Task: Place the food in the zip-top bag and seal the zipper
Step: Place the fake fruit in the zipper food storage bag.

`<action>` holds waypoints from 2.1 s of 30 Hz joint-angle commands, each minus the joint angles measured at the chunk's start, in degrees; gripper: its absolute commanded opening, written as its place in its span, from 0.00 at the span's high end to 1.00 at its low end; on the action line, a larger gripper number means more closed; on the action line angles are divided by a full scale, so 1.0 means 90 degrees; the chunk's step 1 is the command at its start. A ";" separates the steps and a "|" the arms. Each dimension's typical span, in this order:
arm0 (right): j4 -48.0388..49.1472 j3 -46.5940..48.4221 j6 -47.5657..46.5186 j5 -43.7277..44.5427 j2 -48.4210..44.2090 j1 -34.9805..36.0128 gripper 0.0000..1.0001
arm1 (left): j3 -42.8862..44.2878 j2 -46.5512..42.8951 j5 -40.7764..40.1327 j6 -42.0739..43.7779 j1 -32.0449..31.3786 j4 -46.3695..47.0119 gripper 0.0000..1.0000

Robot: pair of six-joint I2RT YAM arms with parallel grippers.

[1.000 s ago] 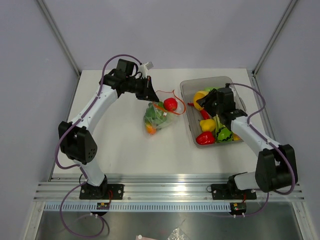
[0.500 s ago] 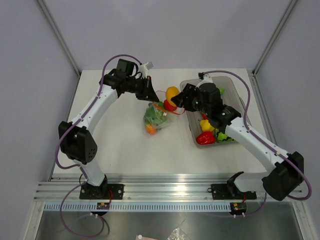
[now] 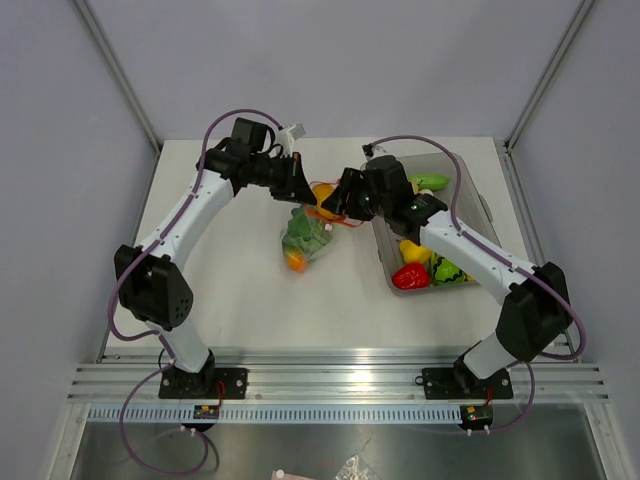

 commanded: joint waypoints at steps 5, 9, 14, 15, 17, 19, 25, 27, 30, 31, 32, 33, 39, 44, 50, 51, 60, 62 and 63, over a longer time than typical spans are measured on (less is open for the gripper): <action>-0.0739 0.0877 -0.0295 -0.0249 0.0451 0.0174 0.26 | 0.0367 -0.0290 0.0158 0.0041 -0.0028 0.0242 1.00; -0.1100 0.0974 -0.0441 0.0084 0.0266 0.0174 0.08 | 0.0426 -0.0261 0.0177 0.0090 -0.0028 0.0193 1.00; -0.1452 0.1218 -0.0705 0.0580 -0.0027 0.0173 0.06 | 0.0446 -0.0300 0.0177 0.0129 -0.0018 0.0193 1.00; -0.1472 0.1209 -0.0715 0.0660 -0.0095 0.0164 0.06 | 0.0456 -0.0309 0.0177 0.0148 -0.0018 0.0202 1.00; -0.1394 0.1102 -0.0695 0.0835 -0.0281 0.0154 0.07 | 0.0466 -0.0309 0.0187 0.0158 -0.0009 0.0193 1.00; -0.1365 0.1014 -0.0637 0.0846 -0.0398 0.0066 0.11 | 0.0466 -0.0290 0.0197 0.0168 -0.0018 0.0193 1.00; -0.1131 0.1101 -0.0461 0.0494 -0.0096 -0.0022 0.33 | 0.0514 -0.0241 0.0236 0.0246 -0.0018 0.0173 1.00; -0.0975 0.1101 -0.0325 0.0485 -0.0028 -0.0022 0.48 | 0.0534 -0.0212 0.0265 0.0285 -0.0018 0.0135 1.00; -0.0896 0.1198 -0.0217 0.0485 0.0157 -0.0022 0.69 | 0.0583 -0.0183 0.0275 0.0285 -0.0009 0.0134 1.00; -0.0915 0.1257 -0.0207 0.0282 0.0245 -0.0012 0.71 | 0.0592 -0.0144 0.0304 0.0256 -0.0018 0.0144 1.00; -0.0896 0.1287 -0.0197 0.0202 0.0343 -0.0022 0.74 | 0.0621 -0.0124 0.0343 0.0246 -0.0018 0.0163 1.00; -0.0886 0.1364 -0.0178 0.0105 0.0566 -0.0012 0.74 | 0.0641 -0.0095 0.0382 0.0227 -0.0018 0.0193 1.00; -0.0604 0.1365 -0.0022 -0.0520 0.1182 0.0125 0.80 | 0.0671 0.0247 0.0460 0.0236 -0.0223 0.0193 1.00; -0.0378 0.1345 0.0067 -0.0902 0.1427 0.0144 0.80 | 0.0681 0.0472 0.0538 0.0198 -0.0331 0.0270 1.00; -0.0368 0.1150 -0.0089 -0.1107 0.1077 0.0154 0.80 | 0.0661 0.0365 0.0451 0.0314 -0.0331 0.0252 1.00; -0.0417 0.1111 -0.0119 -0.1136 0.1028 0.0154 0.80 | 0.0661 0.0355 0.0383 0.0324 -0.0331 0.0242 1.00; -0.0876 0.0291 -0.0343 -0.0046 -0.0456 0.0144 0.70 | 0.0651 0.0335 0.0284 0.0578 -0.0321 0.0134 1.00; -0.1100 0.0233 -0.0402 0.0210 -0.0739 0.0105 0.59 | 0.0661 0.0345 0.0304 0.0607 -0.0321 0.0115 1.00; -0.1130 0.0194 -0.0412 0.0327 -0.0818 0.0096 0.54 | 0.0661 0.0335 0.0343 0.0627 -0.0321 0.0124 1.00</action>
